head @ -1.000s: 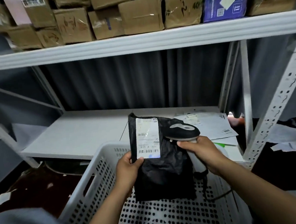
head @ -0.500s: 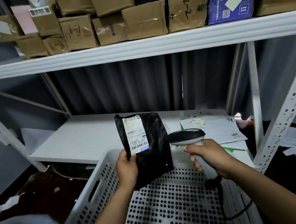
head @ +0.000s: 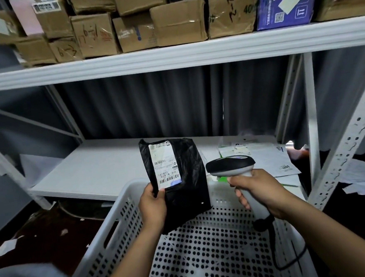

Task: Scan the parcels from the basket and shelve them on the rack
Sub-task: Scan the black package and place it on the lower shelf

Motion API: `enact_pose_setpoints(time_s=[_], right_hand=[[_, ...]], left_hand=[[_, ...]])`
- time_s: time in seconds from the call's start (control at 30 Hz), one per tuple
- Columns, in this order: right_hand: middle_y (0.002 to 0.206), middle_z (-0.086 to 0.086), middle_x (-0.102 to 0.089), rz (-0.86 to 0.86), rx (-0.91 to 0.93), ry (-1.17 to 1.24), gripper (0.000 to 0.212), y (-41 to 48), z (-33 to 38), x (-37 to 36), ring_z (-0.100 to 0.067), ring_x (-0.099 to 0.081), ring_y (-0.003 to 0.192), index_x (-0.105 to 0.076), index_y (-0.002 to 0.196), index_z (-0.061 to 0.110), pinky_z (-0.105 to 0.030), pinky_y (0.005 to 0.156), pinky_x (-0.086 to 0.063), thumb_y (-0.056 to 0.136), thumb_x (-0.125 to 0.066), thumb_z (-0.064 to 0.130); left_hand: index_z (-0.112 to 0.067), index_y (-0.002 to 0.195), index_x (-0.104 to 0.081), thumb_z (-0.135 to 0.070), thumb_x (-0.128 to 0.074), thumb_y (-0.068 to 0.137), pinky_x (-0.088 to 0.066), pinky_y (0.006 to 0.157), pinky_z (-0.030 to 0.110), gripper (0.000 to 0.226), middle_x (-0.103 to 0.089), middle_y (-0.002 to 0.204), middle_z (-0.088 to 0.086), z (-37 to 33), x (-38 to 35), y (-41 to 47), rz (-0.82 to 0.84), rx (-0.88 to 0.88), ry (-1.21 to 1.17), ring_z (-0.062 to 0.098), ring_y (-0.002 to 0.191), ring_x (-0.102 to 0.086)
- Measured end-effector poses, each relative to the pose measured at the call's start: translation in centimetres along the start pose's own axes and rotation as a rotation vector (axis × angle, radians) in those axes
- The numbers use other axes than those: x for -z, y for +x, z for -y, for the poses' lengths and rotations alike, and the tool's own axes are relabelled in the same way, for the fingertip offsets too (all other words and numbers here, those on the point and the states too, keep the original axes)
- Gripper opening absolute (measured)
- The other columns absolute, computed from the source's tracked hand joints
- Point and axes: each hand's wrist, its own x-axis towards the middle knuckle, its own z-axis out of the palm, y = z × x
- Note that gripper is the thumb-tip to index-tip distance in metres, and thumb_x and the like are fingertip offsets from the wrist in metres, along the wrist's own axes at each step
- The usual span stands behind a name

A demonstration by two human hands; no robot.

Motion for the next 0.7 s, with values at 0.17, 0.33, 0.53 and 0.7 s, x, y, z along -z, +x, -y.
enact_pose_setpoints(time_s=[0.17, 0.33, 0.53, 0.7], right_hand=[[0.056, -0.012, -0.057, -0.016, -0.007, -0.031, 0.022, 0.2, 0.0, 0.0, -0.02, -0.051, 0.044, -0.061, 0.069, 0.003, -0.027, 0.045, -0.044, 0.089, -0.065, 0.013], [0.053, -0.01, -0.056, -0.103, 0.009, -0.085, 0.024, 1.6, -0.3, 0.6, -0.019, -0.05, 0.041, -0.059, 0.067, 0.003, -0.027, 0.046, -0.043, 0.087, -0.067, 0.012], [0.059, -0.006, -0.063, -0.277, 0.048, -0.356, 0.016, 6.1, -0.6, 2.9, -0.018, -0.053, 0.04, -0.063, 0.081, 0.007, -0.024, 0.042, -0.041, 0.08, -0.073, 0.02], [0.075, -0.008, -0.068, -0.341, 0.066, -0.464, 0.019, 11.4, -0.3, 4.4, -0.02, -0.058, 0.056, -0.067, 0.088, 0.011, -0.033, 0.06, -0.051, 0.077, -0.073, 0.026]], left_hand=[[-0.017, 0.111, -0.065, -0.003, -0.057, 0.093, -0.051, 0.092, 0.035, 0.024, -0.069, 0.101, -0.002, 0.5, -0.7, 0.4, 0.002, 0.024, -0.004, 0.018, 0.097, -0.064], [-0.019, 0.104, -0.064, -0.008, -0.06, 0.091, -0.051, 0.089, 0.04, 0.017, -0.068, 0.096, 0.0, 0.5, -1.0, 2.8, -0.047, 0.057, 0.036, 0.021, 0.092, -0.064], [-0.016, 0.095, -0.062, -0.004, -0.06, 0.089, -0.049, 0.083, 0.035, 0.014, -0.065, 0.094, 0.004, 0.2, -2.7, 8.1, -0.147, 0.144, 0.017, 0.024, 0.085, -0.06], [-0.018, 0.093, -0.063, -0.003, -0.061, 0.087, -0.053, 0.089, 0.044, 0.016, -0.07, 0.101, 0.009, 0.9, -6.8, 13.7, -0.116, 0.201, 0.011, 0.032, 0.091, -0.065]])
